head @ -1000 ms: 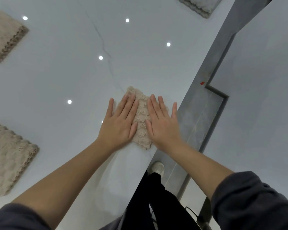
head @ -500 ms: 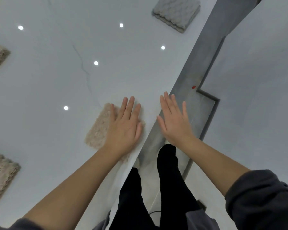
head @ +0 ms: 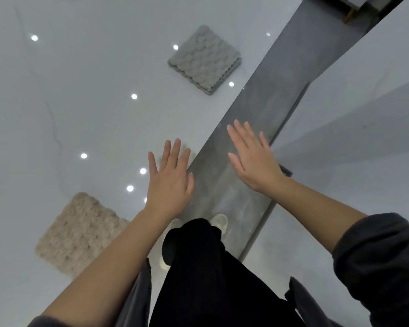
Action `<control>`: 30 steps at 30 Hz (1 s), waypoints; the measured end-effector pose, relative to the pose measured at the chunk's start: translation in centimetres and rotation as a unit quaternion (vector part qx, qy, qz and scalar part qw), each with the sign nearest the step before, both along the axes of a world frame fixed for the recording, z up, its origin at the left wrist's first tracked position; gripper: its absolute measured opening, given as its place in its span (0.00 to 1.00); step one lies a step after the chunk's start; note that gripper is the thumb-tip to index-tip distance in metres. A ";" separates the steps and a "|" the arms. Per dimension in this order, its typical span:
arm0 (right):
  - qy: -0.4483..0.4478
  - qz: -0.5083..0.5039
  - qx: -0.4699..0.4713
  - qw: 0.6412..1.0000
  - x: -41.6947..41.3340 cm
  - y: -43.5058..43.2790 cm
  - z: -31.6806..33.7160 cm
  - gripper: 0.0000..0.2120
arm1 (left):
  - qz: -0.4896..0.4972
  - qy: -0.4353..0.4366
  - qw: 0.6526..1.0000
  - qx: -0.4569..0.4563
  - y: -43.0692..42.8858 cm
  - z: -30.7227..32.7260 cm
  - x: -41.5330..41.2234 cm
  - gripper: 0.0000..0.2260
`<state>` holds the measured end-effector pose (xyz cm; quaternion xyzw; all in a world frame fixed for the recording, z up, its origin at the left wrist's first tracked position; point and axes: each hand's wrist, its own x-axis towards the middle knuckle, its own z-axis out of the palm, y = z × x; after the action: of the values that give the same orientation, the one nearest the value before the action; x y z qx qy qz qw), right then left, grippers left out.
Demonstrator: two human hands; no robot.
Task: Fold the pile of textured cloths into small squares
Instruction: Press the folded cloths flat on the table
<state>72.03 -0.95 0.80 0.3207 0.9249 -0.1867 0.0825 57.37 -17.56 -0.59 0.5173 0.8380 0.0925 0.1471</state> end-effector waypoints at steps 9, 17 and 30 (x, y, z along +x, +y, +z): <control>0.000 0.057 -0.008 0.998 -2.9 10.4 -0.7 0.28 | 0.033 -0.017 0.999 0.017 10.4 -1.0 -1.1 0.25; -0.007 0.124 -0.024 0.992 -8.3 18.6 -2.4 0.28 | 0.108 -0.051 0.990 0.080 18.2 -1.9 -4.2 0.27; 0.031 0.222 -0.045 0.974 -18.9 27.7 -3.3 0.27 | 0.319 -0.074 0.942 0.073 25.6 -3.2 -10.3 0.27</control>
<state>53.12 26.78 -2.49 0.0976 0.9659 -0.2148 0.1069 47.10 8.02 -3.80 0.2239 0.9367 0.2334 0.1339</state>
